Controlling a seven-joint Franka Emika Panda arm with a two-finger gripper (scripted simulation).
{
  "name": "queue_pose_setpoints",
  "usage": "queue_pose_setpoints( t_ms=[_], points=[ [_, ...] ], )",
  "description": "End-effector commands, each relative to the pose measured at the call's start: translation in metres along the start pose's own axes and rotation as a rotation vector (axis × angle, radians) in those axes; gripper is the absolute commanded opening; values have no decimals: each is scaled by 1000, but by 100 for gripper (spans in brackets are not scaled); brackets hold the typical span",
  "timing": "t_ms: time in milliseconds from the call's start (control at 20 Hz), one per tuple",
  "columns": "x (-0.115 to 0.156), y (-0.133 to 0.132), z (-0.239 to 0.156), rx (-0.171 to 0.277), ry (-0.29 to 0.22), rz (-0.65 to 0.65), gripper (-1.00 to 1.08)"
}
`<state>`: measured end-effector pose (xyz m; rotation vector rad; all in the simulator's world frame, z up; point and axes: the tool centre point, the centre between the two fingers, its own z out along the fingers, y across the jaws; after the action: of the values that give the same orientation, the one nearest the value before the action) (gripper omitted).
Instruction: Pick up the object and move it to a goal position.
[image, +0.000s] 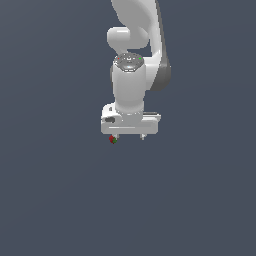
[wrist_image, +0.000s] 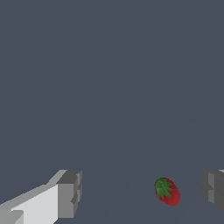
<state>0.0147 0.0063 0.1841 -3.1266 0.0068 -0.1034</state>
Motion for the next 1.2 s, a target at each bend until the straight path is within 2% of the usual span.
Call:
queue_pose_setpoints(
  t_ms=[0,150,400,800,1150],
  points=[
    [0,0,0,0,0,0,100],
    [0,8,-2,-5,3,11,100],
    [0,36,-10,-26,14,54,100],
    [-3,39,-5,-26,10,40,100],
    [-20,50,18,-26,-5,-22,100]
  ],
)
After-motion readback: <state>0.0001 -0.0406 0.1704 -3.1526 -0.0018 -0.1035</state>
